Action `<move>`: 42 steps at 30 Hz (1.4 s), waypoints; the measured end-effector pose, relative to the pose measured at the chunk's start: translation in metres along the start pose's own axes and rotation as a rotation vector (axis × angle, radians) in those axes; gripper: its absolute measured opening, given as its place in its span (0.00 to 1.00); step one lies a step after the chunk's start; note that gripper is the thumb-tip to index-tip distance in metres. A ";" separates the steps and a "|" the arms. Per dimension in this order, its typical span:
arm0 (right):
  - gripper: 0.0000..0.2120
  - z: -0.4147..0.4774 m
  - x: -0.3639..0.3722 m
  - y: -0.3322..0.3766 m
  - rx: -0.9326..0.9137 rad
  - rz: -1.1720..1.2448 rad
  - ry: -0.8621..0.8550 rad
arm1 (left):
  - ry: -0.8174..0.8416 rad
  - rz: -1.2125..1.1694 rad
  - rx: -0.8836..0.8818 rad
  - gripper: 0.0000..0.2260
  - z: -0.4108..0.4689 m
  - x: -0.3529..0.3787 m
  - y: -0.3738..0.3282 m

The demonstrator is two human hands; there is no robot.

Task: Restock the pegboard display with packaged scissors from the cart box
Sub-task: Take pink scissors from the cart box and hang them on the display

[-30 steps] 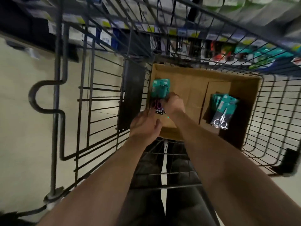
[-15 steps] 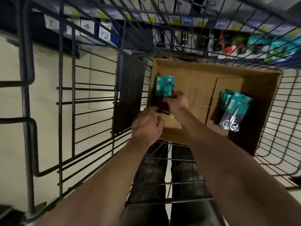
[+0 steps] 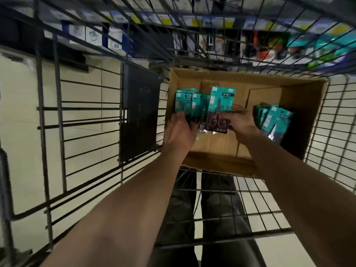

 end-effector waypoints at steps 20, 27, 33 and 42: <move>0.15 0.060 -0.068 -0.003 -0.036 0.034 -0.228 | 0.087 0.131 -0.075 0.37 0.024 0.105 -0.075; 0.15 0.068 -0.071 -0.005 -0.068 0.047 -0.176 | 0.011 0.018 -0.272 0.45 0.035 0.116 -0.067; 0.11 0.063 -0.076 -0.003 -0.049 0.063 -0.127 | -0.105 -0.225 -0.288 0.19 0.036 0.091 -0.059; 0.11 0.010 -0.086 0.032 -0.098 -0.008 -0.020 | -0.005 -0.512 -0.420 0.12 0.017 0.028 -0.050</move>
Point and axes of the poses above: each hand's wrist, its own z-axis towards the middle knuckle, its own x-axis out of the palm, y = z × x, the point moved 8 cm from there along z, towards the middle knuckle, and after that the axes turned 15 degrees about -y, right-handed, at the moved point
